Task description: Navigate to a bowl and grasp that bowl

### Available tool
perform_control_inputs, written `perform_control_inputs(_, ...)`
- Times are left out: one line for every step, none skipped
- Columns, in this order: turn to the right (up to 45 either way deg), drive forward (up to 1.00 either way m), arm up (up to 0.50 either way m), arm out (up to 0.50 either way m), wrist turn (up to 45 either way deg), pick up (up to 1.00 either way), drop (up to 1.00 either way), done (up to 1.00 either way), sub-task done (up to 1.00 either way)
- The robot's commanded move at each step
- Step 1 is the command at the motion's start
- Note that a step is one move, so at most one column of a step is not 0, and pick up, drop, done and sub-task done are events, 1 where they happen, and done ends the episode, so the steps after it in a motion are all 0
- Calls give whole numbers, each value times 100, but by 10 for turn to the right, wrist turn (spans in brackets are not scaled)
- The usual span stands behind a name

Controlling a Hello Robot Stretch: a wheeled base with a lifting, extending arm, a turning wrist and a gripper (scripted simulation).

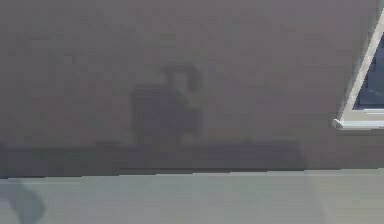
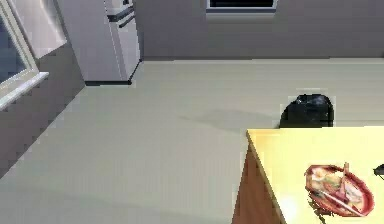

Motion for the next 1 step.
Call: perform_control_inputs(0, 20, 0, 0, 0, 0, 0, 0, 0)
